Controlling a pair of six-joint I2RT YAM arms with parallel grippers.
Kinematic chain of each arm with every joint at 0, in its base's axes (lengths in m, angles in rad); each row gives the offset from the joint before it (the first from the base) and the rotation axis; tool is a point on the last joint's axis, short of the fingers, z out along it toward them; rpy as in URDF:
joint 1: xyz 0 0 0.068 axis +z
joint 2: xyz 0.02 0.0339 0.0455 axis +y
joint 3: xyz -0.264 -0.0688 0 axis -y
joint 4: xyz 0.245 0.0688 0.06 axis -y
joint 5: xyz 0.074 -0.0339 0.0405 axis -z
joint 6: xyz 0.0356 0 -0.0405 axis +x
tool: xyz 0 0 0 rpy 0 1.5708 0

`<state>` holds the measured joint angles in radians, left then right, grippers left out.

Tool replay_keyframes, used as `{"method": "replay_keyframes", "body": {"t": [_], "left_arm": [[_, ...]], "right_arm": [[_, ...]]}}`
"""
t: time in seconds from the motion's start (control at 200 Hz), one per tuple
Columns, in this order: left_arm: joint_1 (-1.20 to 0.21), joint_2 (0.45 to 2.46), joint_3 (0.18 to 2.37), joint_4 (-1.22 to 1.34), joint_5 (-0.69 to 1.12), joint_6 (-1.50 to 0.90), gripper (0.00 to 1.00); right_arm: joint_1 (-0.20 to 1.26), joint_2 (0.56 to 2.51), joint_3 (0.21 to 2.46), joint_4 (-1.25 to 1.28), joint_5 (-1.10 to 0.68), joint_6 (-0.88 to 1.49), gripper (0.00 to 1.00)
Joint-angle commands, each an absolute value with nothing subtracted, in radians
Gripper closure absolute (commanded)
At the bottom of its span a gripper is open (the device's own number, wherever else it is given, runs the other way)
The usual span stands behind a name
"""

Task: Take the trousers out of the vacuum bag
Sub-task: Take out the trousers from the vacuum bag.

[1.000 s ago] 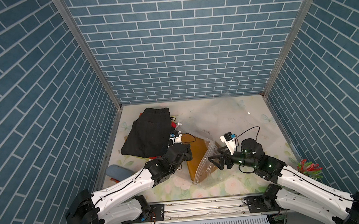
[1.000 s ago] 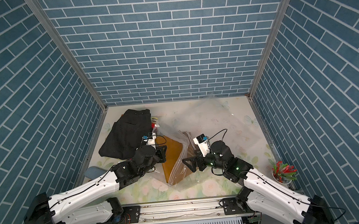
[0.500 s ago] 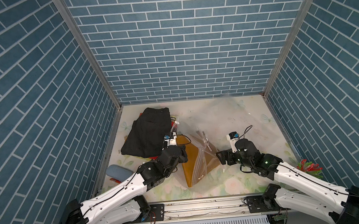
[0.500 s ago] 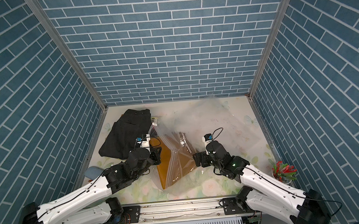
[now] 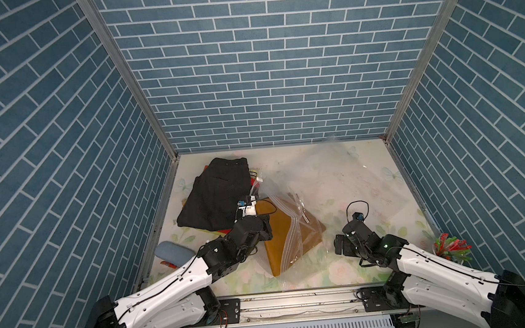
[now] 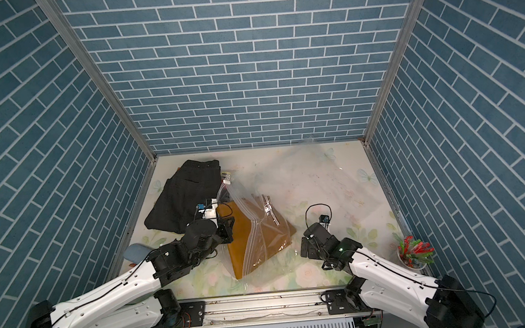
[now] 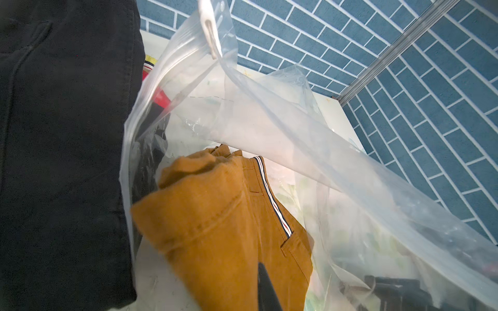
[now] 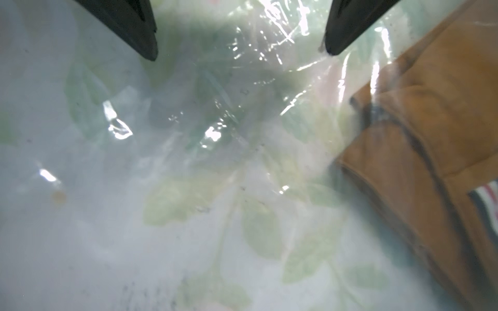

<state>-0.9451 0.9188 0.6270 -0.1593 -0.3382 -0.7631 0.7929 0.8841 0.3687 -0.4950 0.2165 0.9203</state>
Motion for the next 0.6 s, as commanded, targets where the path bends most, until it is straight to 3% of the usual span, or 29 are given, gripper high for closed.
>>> {"method": "replay_keyframes", "body": {"t": [0.0,0.12,0.215,0.34,0.595], "left_arm": [[-0.948,0.887,0.619,-0.072,-0.344,-0.764,1.0],[-0.948,0.889,0.618,-0.067,-0.341,-0.76,1.0],[-0.948,0.897,0.622,-0.069,-0.341,-0.756,1.0],[-0.948,0.9,0.62,-0.063,-0.335,-0.761,1.0],[-0.948,0.925,0.641,-0.04,-0.315,-0.761,1.0]], "right_arm": [[0.782,0.868,0.335,-0.506,0.21,1.01,0.01],[0.767,0.916,0.314,-0.408,0.179,1.007,0.0],[0.767,0.95,0.297,-0.311,0.154,1.003,0.09],[0.757,0.985,0.268,-0.247,0.158,1.01,0.28],[0.661,0.973,0.22,-0.162,0.193,0.978,0.79]]}}
